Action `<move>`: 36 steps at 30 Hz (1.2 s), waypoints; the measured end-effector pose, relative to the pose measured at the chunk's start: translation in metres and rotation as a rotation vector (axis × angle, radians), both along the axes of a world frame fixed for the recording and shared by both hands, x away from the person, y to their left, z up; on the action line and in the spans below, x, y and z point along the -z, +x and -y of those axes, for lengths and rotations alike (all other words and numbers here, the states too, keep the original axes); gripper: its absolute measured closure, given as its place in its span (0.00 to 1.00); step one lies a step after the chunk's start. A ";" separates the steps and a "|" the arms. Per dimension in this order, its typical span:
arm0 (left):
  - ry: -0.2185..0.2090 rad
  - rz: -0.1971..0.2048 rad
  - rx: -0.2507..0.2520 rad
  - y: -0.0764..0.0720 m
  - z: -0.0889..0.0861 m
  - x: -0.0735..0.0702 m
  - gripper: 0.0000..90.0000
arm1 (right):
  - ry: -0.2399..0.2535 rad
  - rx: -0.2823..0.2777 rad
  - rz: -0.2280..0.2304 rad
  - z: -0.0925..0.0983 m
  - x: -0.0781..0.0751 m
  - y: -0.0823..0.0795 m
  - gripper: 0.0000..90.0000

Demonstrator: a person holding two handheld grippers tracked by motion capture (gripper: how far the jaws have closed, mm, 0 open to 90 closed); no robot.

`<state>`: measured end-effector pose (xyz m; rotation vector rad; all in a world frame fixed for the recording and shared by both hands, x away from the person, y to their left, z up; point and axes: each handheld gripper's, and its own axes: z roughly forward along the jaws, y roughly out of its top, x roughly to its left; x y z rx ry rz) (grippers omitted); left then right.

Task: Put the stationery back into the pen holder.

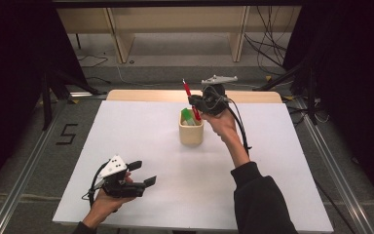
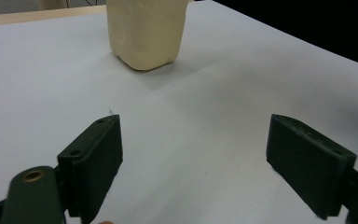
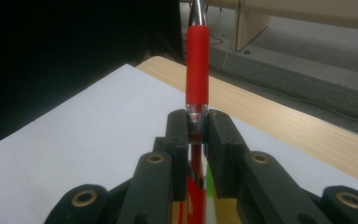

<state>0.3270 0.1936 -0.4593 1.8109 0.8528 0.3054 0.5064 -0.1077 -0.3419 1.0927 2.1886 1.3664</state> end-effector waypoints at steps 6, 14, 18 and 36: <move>-0.003 0.000 -0.002 0.000 0.000 0.000 0.20 | -0.009 0.017 -0.004 -0.004 0.005 0.007 0.88; 0.000 0.003 0.001 0.000 0.000 0.000 0.20 | -0.022 0.027 -0.011 -0.011 0.012 0.015 0.88; -0.002 0.004 -0.001 0.000 0.000 0.000 0.20 | -0.027 0.038 -0.018 -0.012 0.017 0.018 0.88; -0.001 0.004 0.001 0.000 0.000 0.000 0.20 | -0.037 0.055 -0.040 -0.012 0.036 0.022 0.88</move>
